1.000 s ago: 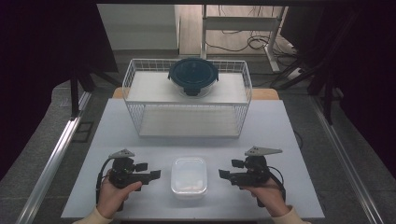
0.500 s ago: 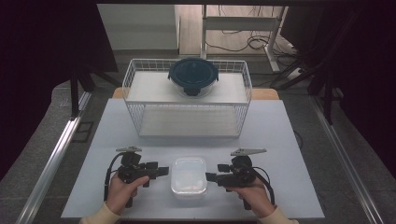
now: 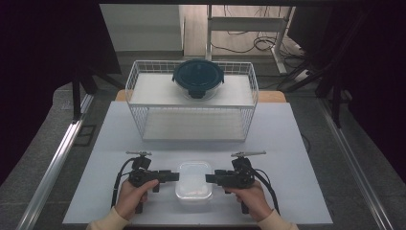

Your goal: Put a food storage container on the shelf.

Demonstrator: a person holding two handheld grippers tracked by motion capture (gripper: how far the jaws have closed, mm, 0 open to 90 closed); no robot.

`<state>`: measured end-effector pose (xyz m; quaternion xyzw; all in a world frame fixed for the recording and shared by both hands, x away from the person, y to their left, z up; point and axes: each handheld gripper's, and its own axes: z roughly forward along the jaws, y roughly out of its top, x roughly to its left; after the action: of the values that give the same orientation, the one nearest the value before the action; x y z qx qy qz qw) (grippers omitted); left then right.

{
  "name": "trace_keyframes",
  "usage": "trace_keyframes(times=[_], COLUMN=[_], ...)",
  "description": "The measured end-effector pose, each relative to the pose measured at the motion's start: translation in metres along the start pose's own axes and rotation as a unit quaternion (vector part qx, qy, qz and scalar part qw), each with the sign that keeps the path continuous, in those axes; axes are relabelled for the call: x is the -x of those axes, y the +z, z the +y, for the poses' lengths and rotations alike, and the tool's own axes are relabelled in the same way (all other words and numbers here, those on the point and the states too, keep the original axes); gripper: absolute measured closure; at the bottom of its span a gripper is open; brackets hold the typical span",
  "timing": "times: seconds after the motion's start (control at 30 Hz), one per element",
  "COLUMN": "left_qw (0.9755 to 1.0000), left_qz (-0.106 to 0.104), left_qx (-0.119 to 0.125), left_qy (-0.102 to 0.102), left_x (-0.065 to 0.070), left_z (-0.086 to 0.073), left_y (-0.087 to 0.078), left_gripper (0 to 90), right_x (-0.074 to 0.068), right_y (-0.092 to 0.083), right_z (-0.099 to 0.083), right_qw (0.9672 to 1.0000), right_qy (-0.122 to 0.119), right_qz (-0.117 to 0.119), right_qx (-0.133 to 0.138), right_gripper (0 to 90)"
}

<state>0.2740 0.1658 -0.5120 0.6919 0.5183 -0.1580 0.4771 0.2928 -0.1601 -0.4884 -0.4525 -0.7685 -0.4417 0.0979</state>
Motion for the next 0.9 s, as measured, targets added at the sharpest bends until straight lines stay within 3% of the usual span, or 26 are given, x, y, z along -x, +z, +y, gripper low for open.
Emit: trace_keyframes(times=[0.2,0.3,0.4,0.67,0.9], left_qw=[0.9996,0.9982,0.9974,0.9987,0.9992], left_qz=[-0.02,-0.037,-0.038,-0.024,-0.018], left_qx=[-0.012,-0.012,-0.017,0.001,0.014], left_qy=[-0.014,-0.046,-0.06,-0.046,-0.033], left_x=[0.0,-0.003,-0.008,-0.002,0.004], left_z=[-0.001,-0.003,-0.004,-0.006,-0.011], left_y=[0.008,0.01,0.01,0.006,0.002], left_gripper=[43.8,47.2,52.9,66.5,69.7], right_x=[0.002,0.003,0.004,0.007,0.004], right_y=[0.003,0.003,0.003,0.002,-0.001], right_z=[-0.003,-0.004,-0.005,-0.008,-0.012], right_qw=[0.9995,0.9995,0.9994,0.9981,0.9976], right_qy=[0.021,0.024,0.031,0.058,0.066], right_qz=[0.021,0.019,0.017,0.019,0.018], right_qx=[-0.005,-0.004,-0.003,-0.002,0.009], right_gripper=[48.1,50.9,56.6,64.6,68.1])
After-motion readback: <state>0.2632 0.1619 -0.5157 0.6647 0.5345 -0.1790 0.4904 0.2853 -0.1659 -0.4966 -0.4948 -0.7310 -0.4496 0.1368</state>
